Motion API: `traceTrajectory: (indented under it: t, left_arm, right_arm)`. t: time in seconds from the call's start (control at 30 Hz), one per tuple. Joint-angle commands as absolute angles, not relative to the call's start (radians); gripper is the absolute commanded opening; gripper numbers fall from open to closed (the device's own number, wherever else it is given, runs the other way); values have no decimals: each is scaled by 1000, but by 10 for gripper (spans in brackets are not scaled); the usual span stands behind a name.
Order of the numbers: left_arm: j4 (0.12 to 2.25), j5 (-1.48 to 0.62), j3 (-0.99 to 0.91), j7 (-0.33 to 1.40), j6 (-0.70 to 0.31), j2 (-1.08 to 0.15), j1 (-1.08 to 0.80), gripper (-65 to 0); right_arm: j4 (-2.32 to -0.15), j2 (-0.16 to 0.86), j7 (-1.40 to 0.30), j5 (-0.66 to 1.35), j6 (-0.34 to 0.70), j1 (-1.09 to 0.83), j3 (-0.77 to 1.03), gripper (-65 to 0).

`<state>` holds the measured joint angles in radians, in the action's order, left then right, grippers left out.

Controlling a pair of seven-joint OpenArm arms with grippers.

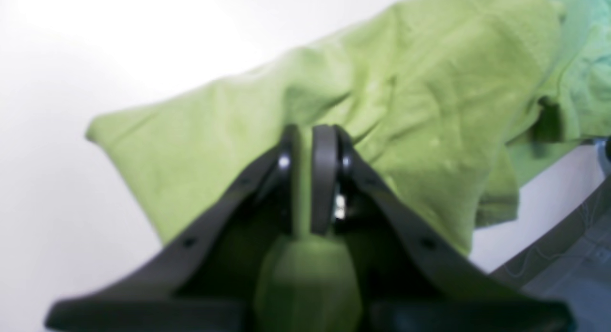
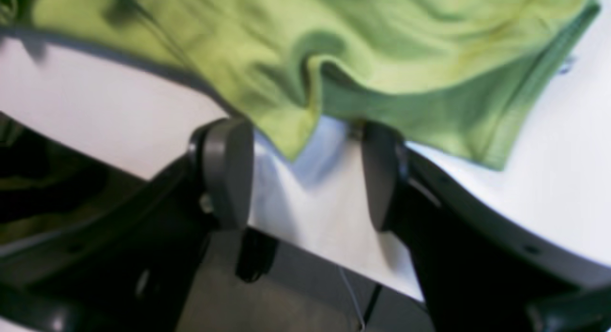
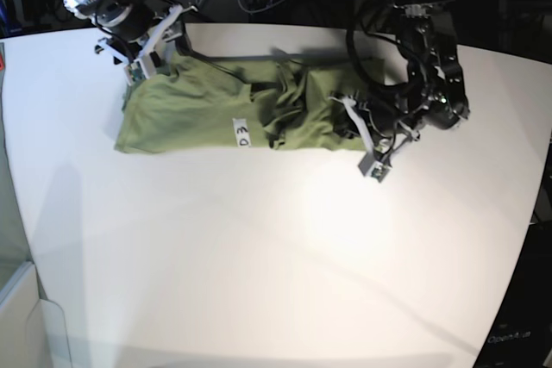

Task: Fold the T-shirt properly
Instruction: 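Adjust the right gripper on the shirt edge while the left gripper holds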

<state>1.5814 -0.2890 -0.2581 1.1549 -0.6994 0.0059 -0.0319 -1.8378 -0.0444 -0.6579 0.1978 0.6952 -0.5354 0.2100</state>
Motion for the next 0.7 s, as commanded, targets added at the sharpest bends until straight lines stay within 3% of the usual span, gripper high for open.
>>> traceTrajectory:
  t: [0.0, 0.17, 0.33, 0.67]
  left_arm:
    - [1595, -305, -257, 1142, -698, 7, -16, -605]
    - [1595, -305, -257, 1142, -698, 7, -15, -605]
    - [1595, -305, -257, 1142, -698, 8, -15, -605]
    - [1595, -305, -257, 1142, -698, 7, -15, -605]
  right_arm:
    - [-1847, -42, -650, 209, 698, -536, 213, -292]
    - [-1848, -42, -650, 211, 698, -527, 213, -367]
    - [-1848, -42, -650, 211, 698, -518, 213, -640]
    - [-1871, -42, -627, 213, 698, -495, 213, -647]
